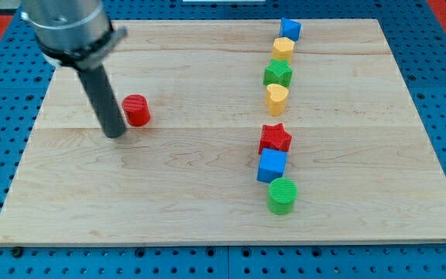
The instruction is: Separate the red circle from red star and yellow heart
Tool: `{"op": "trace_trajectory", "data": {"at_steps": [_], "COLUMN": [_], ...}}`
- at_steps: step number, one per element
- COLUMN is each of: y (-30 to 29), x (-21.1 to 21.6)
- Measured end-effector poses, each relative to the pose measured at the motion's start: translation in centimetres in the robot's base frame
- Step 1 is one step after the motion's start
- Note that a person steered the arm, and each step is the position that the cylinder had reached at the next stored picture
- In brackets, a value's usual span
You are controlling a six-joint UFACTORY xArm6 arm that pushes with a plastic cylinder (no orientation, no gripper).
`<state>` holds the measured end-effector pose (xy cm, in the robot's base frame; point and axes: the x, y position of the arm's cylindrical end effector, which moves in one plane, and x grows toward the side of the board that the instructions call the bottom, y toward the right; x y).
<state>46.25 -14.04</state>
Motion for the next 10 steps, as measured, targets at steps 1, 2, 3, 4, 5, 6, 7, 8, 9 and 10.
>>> {"op": "trace_trajectory", "data": {"at_steps": [1, 2, 3, 4, 5, 6, 7, 8, 9, 10], "y": [2.4, 0.4, 2.6, -1.6, -2.4, -4.0, -5.9, -5.1, -0.5, 2.0], "x": [-3.5, -6.0, -3.7, -4.4, -5.5, -8.0, -7.0, -10.7, -11.6, -6.7]}}
